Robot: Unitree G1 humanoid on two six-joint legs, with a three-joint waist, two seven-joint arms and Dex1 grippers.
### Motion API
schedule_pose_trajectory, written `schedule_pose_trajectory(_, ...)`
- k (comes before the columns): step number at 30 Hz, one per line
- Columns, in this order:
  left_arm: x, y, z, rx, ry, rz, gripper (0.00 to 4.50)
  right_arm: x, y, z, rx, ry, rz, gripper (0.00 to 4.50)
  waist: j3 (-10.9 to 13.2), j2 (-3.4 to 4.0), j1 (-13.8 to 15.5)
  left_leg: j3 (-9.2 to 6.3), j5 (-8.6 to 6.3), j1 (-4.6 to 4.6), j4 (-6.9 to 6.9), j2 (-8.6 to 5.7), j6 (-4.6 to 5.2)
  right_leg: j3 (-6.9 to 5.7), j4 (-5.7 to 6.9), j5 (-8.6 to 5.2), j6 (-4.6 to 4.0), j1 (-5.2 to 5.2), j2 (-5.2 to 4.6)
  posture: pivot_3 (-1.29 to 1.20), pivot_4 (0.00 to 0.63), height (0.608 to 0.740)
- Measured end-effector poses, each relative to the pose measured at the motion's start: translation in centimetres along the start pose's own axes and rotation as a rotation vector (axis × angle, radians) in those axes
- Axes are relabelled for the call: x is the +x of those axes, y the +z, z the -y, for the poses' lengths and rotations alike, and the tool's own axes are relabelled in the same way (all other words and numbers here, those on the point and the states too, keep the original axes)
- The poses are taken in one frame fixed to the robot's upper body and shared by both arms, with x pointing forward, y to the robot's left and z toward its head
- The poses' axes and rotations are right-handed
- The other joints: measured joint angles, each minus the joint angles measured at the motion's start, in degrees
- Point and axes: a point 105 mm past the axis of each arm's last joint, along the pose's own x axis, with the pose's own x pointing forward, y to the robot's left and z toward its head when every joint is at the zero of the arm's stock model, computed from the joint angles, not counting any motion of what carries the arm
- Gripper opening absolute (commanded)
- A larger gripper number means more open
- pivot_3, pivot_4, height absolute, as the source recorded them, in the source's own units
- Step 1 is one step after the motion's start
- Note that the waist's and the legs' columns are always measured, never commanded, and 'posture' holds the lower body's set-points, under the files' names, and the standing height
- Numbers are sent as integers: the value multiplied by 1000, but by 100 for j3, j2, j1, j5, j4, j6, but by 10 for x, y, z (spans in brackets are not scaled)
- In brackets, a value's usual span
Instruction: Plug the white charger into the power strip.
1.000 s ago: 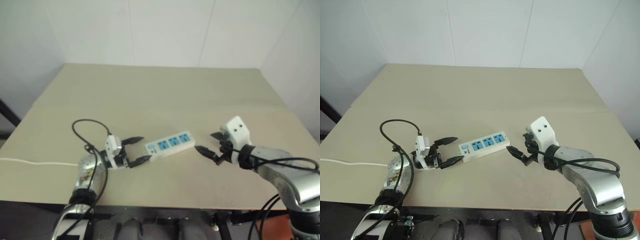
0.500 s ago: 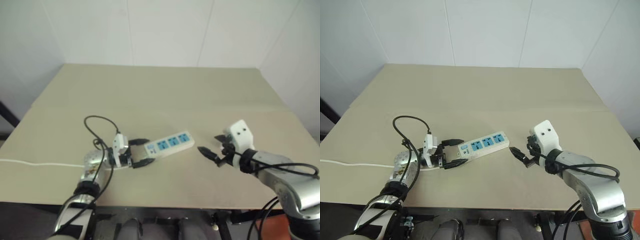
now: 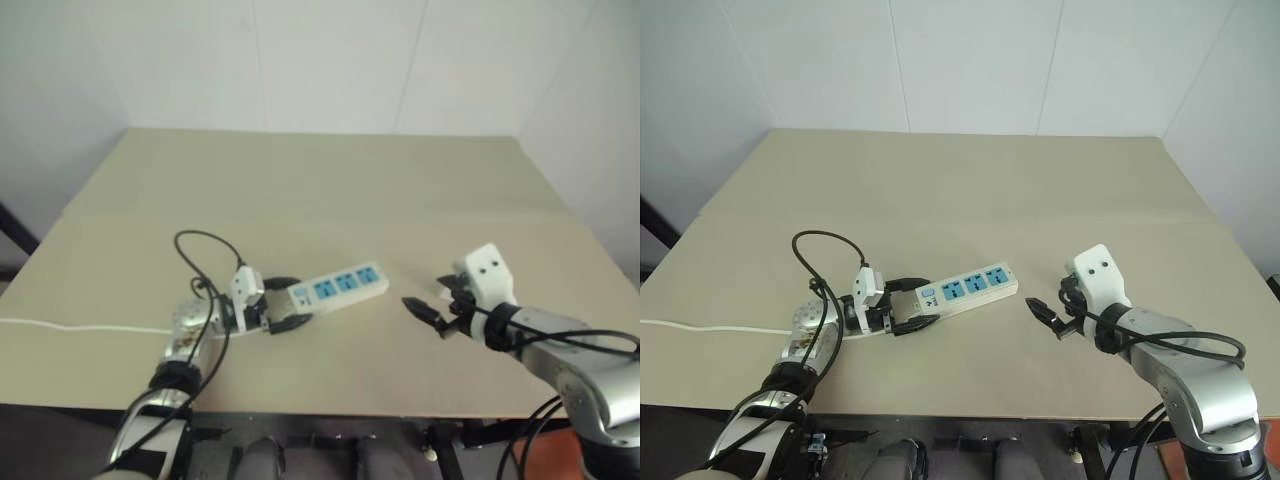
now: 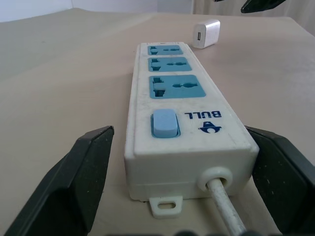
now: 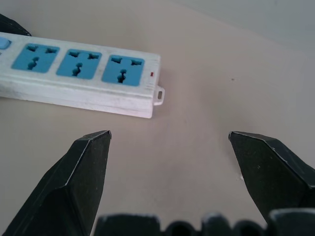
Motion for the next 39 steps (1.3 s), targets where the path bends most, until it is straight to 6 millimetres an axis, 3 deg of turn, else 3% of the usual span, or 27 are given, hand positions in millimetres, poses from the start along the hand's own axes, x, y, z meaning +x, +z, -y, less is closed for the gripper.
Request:
schedule_pose_trajectory(1, 0, -1, 1, 7, -5, -4, 3255, 1, 0, -1, -3, 1, -3, 4500, 0, 1, 0, 0, 0, 4, -2, 0, 0, 0, 0, -1, 1, 2, 0, 0, 150, 740)
schedule_pose_trajectory(9, 10, 1, -2, 1, -30, -17, 3242, 6, 3, -6, -42, 11, -10, 4500, -3, 1, 59, -1, 0, 4, -2, -5, 0, -2, -3, -4, 6, 8, -4, 0, 150, 740)
schedule_pose_trajectory(11, 13, 2, -5, 7, -40, -32, 3242, 5, 8, 4, -111, 28, -55, 4500, -2, 3, 46, 4, 0, -2, 2, -7, 0, 2, -12, -1, 10, 6, -6, 0, 150, 740)
schedule_pose_trajectory(15, 19, 5, -7, 15, -74, -53, 3242, 8, 36, 33, -248, 47, -130, 4500, -2, 4, 8, 6, 0, -5, -1, -2, 0, 1, -27, 3, 11, 3, -3, 0, 150, 740)
schedule_pose_trajectory(23, 22, 9, 3, -6, -217, -71, 3242, 21, 63, 49, -413, 305, -394, 4500, 6, 14, -3, 2, -9, -27, -13, -1, 13, -7, -28, 0, -3, -23, -2, 0, 150, 740)
schedule_pose_trajectory(33, 19, 12, 18, 23, -373, -88, 3242, 34, 22, 72, -491, 406, -723, 4500, 8, 19, 10, 3, -9, -77, -3, -3, 13, -5, 15, 20, -37, -97, -1, 0, 150, 740)
schedule_pose_trajectory(39, 20, 13, 19, 41, -382, -88, 3242, 41, 17, 72, -502, 389, -772, 4500, 10, 23, 20, 2, -9, -77, 0, -5, 13, -5, 16, 21, -39, -95, -2, 0, 150, 740)
